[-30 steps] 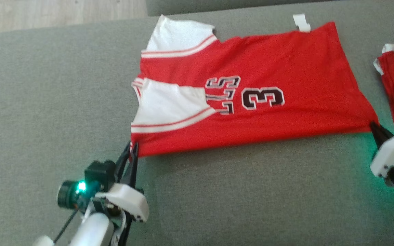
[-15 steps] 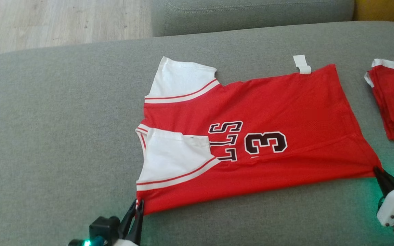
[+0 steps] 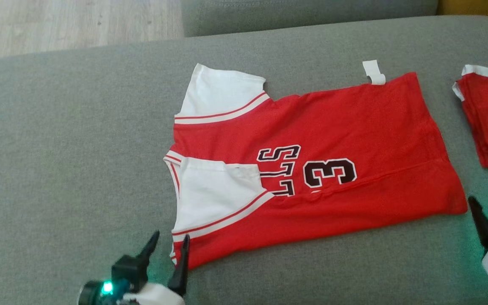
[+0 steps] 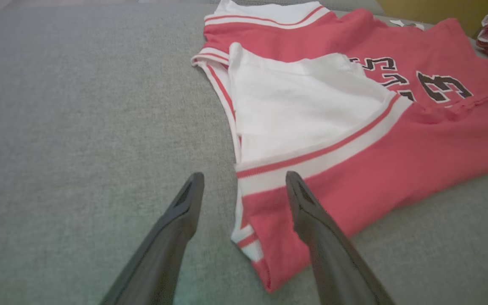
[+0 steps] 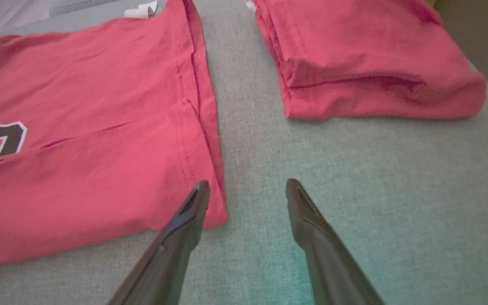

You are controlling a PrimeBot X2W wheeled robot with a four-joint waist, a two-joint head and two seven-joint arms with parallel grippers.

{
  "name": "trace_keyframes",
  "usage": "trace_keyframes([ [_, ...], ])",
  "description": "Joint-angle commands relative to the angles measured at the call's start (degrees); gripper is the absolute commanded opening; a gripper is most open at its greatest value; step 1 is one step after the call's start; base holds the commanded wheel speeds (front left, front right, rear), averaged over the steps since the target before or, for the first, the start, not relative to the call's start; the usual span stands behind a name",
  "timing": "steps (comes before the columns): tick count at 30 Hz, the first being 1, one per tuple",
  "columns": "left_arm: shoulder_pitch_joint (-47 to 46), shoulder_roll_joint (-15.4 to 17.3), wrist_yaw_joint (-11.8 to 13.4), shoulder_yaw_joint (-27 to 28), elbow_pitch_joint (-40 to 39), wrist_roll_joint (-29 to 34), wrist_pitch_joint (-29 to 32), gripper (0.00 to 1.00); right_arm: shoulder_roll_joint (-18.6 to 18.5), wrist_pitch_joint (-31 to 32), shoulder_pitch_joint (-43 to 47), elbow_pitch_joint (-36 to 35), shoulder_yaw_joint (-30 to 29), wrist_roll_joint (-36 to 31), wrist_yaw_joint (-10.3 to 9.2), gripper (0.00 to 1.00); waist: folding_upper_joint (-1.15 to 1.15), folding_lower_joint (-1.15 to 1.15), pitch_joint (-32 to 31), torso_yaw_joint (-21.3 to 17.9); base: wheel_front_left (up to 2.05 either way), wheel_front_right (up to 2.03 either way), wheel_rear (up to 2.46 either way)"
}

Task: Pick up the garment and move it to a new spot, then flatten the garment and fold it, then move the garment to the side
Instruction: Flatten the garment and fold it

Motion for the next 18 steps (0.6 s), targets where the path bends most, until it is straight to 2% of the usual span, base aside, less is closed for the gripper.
trace_keyframes([
  [1,-2.61,0.86,0.30,1.85,-1.58,0.58,-0.52,1.00,-1.91,0.01,-0.09,-1.84,0.10,-0.42,0.37,1.00,0.00,0.00,0.28,-0.06,0.00,0.00,0.00],
  [6,-10.97,3.91,-1.20,2.78,-3.80,2.38,1.34,1.00,-0.58,0.26,0.37,-8.44,-5.14,-3.73,0.37,1.00,0.00,0.00,2.48,0.07,0.00,0.00,0.00],
  [10,-22.83,6.82,-5.91,3.39,-4.64,2.98,3.98,1.00,1.53,2.13,-0.03,-13.97,-7.00,-6.05,0.37,1.00,0.00,0.00,5.10,-0.76,0.00,0.00,0.00],
  [11,-26.08,7.59,-7.50,3.52,-4.08,2.80,5.04,1.00,1.96,2.55,-0.26,-15.28,-7.13,-6.47,0.37,1.00,0.00,0.00,6.05,-1.12,0.00,0.00,0.00],
  [12,-32.78,8.94,-10.74,3.93,-2.00,1.91,7.27,1.00,2.70,3.51,-0.84,-17.94,-7.04,-7.25,0.37,1.00,0.00,0.00,8.08,-2.15,0.00,0.00,0.00],
  [13,-35.93,9.23,-11.94,4.22,-0.55,0.83,8.54,1.00,3.08,3.91,-1.22,-19.11,-6.91,-7.56,0.37,1.00,0.00,0.00,9.09,-2.79,0.00,0.00,0.00],
  [15,-41.90,9.71,-13.59,4.06,2.90,-1.42,12.12,1.00,3.68,4.41,-1.85,-21.03,-6.61,-8.02,0.37,1.00,0.00,0.00,10.97,-4.03,0.00,0.00,0.00],
  [18,-50.36,10.88,-14.58,3.29,8.20,-3.80,17.55,1.00,3.98,5.08,-2.75,-23.00,-5.93,-9.17,0.37,1.00,0.00,0.00,13.98,-6.25,0.00,0.00,0.00],
])
